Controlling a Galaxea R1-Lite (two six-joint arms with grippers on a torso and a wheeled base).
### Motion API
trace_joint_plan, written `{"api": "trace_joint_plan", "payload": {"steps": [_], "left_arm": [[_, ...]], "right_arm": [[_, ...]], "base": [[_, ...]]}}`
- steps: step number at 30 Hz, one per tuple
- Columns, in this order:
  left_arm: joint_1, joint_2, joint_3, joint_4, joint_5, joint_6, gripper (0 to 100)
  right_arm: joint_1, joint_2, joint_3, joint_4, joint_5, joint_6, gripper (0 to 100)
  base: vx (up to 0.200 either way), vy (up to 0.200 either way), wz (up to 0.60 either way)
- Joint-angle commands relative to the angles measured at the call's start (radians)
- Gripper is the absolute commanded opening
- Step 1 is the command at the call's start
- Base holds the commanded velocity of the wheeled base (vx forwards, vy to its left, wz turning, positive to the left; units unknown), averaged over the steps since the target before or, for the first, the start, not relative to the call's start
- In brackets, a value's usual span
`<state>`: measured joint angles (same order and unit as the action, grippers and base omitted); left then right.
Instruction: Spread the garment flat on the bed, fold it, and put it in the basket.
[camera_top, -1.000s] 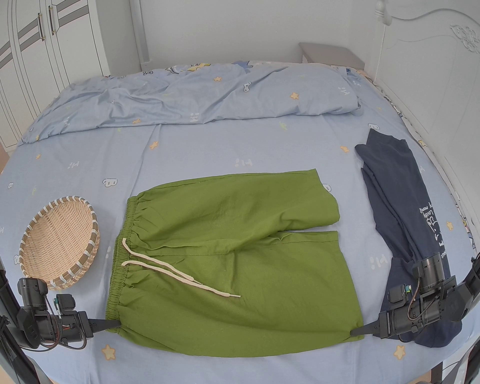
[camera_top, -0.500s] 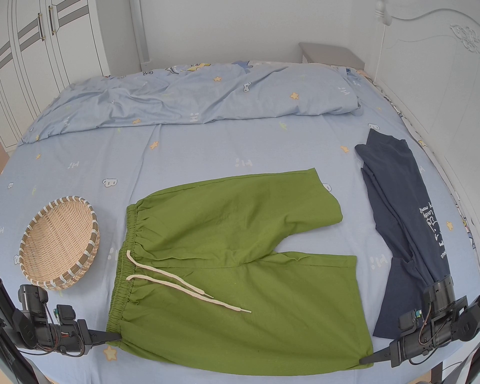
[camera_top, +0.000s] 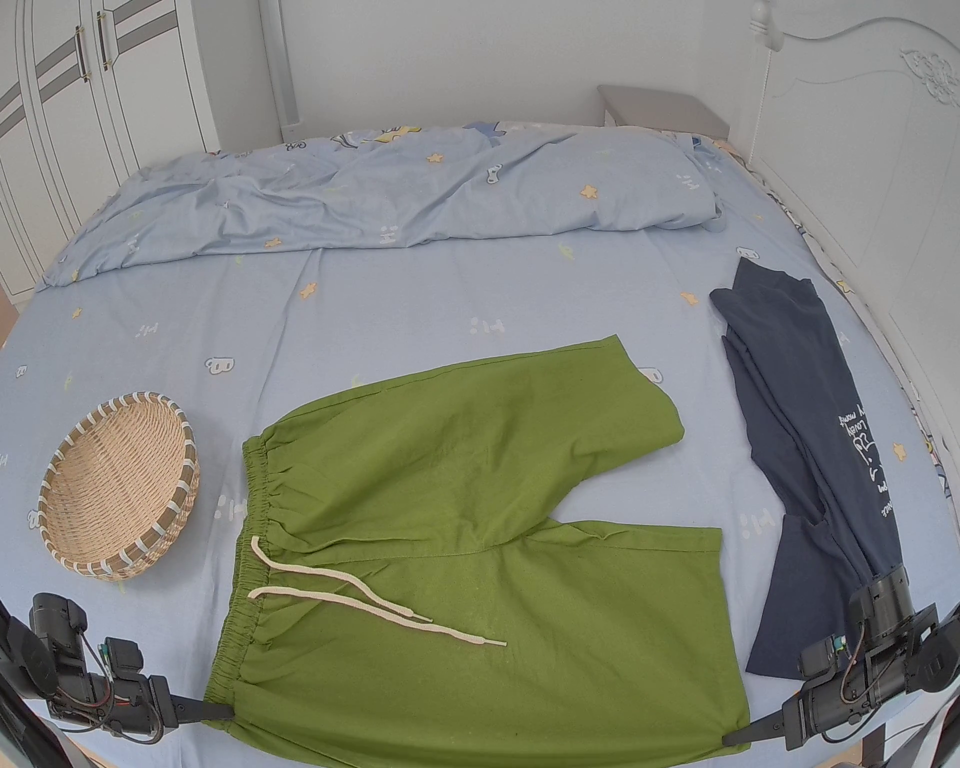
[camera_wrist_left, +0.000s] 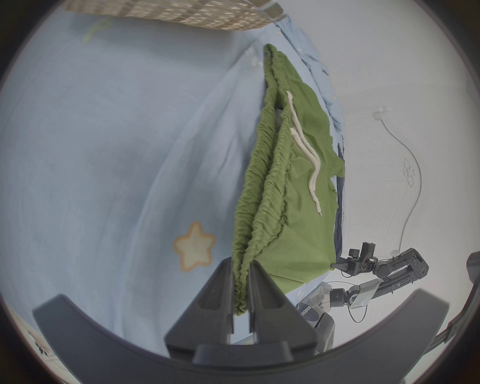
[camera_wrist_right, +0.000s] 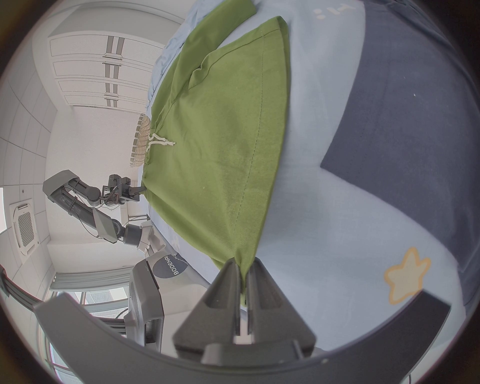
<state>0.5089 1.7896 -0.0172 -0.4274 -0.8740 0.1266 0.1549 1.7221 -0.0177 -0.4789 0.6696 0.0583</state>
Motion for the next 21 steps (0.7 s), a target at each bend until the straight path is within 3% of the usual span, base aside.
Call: {"api": "trace_joint_plan", "payload": {"steps": [1,12,21], "left_arm": [[0.066,-0.015,0.013,0.041,0.021,0.036,0],[0.053,-0.087,0.013,0.188,0.072,0.054,0],[0.051,-0.079,0.013,0.188,0.106,0.065,0]], "right_arm": [[0.000,0.008,0.018,0.003,-0.001,0.000,0],[0.000,-0.012,0.018,0.069,-0.002,-0.006,0],[0.009,-0.004,0.018,0.089,-0.002,-0.029,0]], "base": [[0.000,0.000,0.00],[0.000,0.000,0.00],[0.000,0.000,0.00]]}}
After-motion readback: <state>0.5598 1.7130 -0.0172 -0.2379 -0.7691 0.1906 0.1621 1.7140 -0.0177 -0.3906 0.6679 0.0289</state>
